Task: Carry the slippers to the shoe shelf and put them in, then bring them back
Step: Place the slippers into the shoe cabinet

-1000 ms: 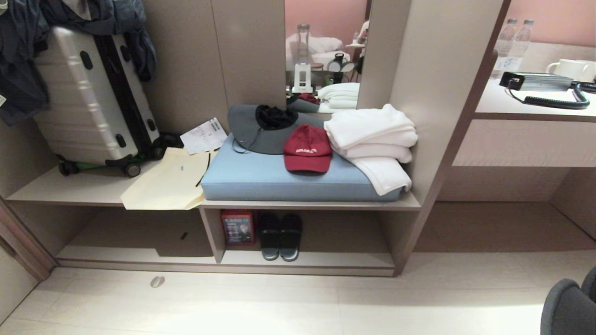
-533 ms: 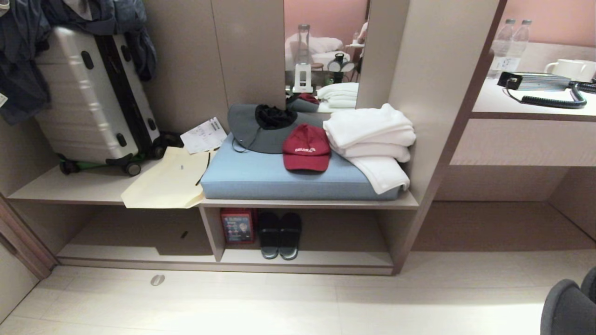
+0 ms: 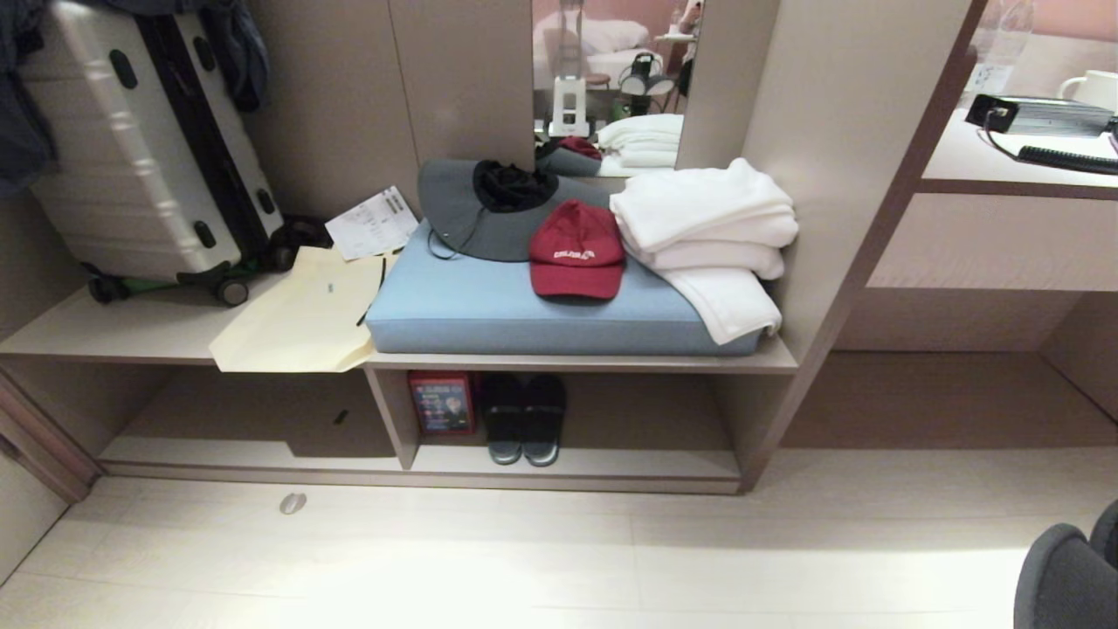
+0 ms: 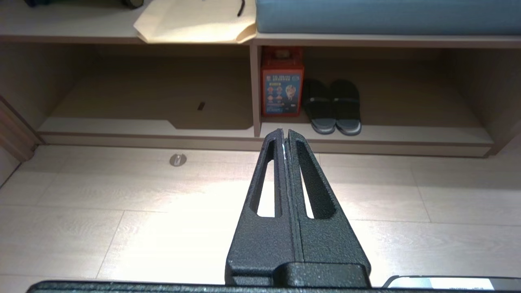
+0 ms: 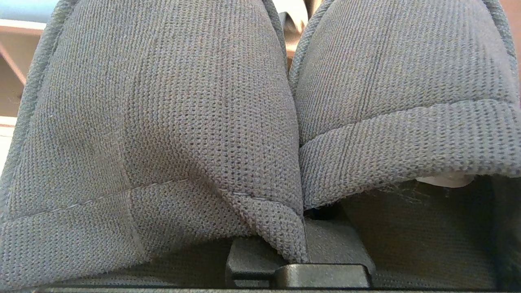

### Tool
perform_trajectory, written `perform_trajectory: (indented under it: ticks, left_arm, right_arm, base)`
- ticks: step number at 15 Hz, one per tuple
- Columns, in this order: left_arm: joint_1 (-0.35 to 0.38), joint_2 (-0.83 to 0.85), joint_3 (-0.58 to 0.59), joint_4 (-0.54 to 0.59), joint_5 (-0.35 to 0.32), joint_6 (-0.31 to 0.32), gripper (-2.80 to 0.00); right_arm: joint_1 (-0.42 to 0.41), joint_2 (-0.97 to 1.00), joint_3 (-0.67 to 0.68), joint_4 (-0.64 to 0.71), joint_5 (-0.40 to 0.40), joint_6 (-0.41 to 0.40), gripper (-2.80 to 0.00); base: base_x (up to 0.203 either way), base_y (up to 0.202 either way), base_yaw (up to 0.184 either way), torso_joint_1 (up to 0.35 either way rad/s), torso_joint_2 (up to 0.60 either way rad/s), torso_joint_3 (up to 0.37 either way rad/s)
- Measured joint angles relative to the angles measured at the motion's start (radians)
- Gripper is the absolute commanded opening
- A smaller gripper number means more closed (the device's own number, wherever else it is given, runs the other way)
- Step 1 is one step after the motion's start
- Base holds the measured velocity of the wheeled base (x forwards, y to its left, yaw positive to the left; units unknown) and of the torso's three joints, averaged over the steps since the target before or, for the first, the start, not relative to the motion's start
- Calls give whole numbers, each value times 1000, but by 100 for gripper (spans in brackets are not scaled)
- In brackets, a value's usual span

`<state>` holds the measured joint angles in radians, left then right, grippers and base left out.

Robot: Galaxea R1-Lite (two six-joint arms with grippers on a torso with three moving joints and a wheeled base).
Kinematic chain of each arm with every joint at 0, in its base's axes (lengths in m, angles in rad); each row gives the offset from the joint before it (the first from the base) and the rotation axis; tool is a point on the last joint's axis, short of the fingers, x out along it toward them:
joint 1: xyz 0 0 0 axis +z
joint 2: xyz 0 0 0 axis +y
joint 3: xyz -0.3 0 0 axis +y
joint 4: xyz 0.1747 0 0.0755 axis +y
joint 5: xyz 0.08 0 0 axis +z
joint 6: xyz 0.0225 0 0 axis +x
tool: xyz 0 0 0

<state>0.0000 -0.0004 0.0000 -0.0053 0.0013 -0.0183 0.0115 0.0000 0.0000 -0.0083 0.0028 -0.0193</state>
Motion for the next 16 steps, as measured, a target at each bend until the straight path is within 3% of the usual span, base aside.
perform_trajectory:
  ticks: [16]
  left_arm:
    - [0, 0, 0, 0, 0, 0, -280]
  right_arm:
    - [0, 0, 0, 1, 0, 0, -280]
  base:
    - [0, 0, 0, 3, 2, -198]
